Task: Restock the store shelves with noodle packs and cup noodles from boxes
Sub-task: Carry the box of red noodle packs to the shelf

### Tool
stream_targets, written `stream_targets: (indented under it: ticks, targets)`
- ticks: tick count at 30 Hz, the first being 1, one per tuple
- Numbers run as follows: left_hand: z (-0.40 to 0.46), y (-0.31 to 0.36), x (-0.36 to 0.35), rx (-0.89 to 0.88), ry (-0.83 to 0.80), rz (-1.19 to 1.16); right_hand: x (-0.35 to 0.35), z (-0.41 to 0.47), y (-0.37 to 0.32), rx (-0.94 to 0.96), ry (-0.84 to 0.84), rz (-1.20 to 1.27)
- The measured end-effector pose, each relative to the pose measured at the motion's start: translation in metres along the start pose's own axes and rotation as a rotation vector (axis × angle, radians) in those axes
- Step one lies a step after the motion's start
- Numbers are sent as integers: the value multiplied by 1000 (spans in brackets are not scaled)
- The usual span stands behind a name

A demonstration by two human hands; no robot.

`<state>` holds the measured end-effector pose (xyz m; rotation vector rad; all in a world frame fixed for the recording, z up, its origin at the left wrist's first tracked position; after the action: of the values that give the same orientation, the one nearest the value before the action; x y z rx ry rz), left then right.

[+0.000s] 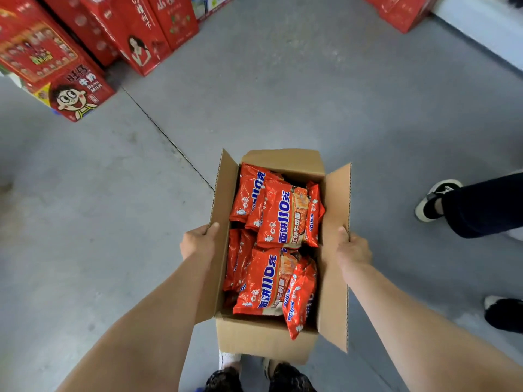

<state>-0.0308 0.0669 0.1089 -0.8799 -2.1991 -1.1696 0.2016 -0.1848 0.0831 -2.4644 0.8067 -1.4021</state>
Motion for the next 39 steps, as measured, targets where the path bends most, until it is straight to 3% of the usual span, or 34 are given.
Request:
stream_targets:
  ticks: [16,22,39]
  targets:
    - [-38,138,123,-54,21,-145,134,-50,-153,113,52,152]
    - [-18,209,144,-46,-11,-171,144,-47,-223,55,83,209]
    - [82,428,158,-157,-54,-147,162,-4,-445,164,130,182]
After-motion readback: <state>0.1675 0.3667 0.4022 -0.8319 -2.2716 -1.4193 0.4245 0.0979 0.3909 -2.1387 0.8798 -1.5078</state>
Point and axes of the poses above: each hand's wrist, its own z-axis towards the middle knuckle, its own x-axis out of the back of the hand, y = z × x, the point moved 3 cm from there along z, towards the middle knuckle, and after that the axes turned 9 degrees about y, right-handed, at the moved point
